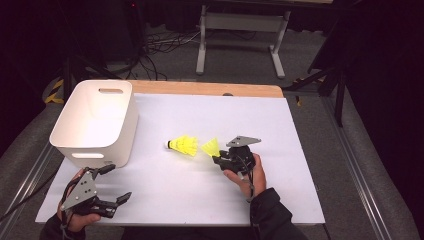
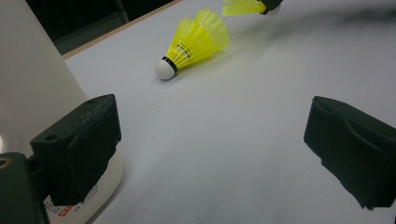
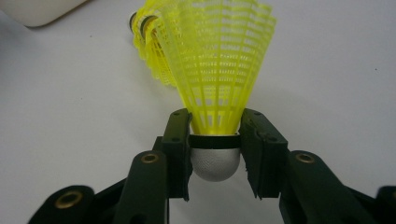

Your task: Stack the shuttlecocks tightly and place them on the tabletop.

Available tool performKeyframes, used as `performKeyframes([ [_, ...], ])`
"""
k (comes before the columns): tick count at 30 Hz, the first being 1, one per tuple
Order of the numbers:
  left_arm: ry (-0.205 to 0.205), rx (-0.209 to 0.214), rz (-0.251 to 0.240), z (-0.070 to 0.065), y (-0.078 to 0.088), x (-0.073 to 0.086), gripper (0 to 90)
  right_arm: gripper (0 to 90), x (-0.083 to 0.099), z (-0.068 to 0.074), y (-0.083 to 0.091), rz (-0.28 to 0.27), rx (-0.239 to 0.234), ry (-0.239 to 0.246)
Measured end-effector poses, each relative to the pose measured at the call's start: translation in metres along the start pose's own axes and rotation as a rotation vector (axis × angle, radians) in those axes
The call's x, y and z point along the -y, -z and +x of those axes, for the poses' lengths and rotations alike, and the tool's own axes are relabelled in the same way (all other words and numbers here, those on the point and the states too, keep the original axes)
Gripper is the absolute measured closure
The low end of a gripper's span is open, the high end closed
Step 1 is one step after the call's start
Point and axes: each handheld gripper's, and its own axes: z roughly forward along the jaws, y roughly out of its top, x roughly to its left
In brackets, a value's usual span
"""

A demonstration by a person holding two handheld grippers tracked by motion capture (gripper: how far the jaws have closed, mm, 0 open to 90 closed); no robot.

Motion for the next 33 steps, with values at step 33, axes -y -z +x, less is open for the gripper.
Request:
performKeyframes([
  [33,-0.002,0.020,0.006,-0.001,-0.001,0.000,4.7,48.5,0.016,-0.002,-0.021,0.130,0.059,0.097],
])
